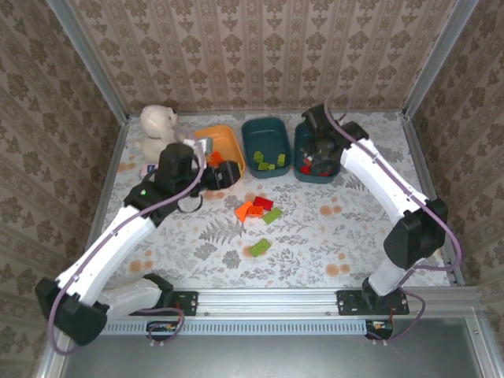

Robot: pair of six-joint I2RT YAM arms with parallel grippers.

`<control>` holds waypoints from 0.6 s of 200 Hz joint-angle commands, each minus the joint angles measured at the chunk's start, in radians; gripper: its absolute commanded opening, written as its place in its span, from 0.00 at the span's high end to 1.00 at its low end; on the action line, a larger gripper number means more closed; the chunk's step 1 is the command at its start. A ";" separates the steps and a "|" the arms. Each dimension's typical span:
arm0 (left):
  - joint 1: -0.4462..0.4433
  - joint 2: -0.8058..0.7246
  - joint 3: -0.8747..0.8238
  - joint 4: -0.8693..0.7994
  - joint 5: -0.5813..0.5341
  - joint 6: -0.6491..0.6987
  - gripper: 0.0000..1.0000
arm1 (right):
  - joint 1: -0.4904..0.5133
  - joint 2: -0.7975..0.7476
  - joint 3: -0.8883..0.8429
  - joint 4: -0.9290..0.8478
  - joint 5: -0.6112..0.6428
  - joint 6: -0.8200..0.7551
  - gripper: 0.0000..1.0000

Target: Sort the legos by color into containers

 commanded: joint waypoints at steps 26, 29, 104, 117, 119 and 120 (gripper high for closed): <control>-0.004 0.207 0.200 0.137 0.034 -0.021 0.23 | -0.114 0.299 0.261 -0.119 0.151 -0.410 0.74; -0.005 0.218 0.211 0.136 0.034 -0.019 0.23 | -0.119 0.316 0.277 -0.119 0.148 -0.416 0.74; -0.005 0.300 0.281 0.122 0.004 -0.001 0.23 | -0.198 0.657 0.542 -0.202 0.093 -0.463 0.75; -0.006 0.296 0.278 0.116 0.001 -0.001 0.23 | -0.207 0.687 0.570 -0.205 0.079 -0.462 0.75; -0.006 0.295 0.277 0.116 0.001 -0.001 0.23 | -0.209 0.693 0.574 -0.207 0.076 -0.462 0.75; -0.006 0.294 0.276 0.116 0.001 -0.001 0.23 | -0.209 0.696 0.576 -0.208 0.076 -0.462 0.75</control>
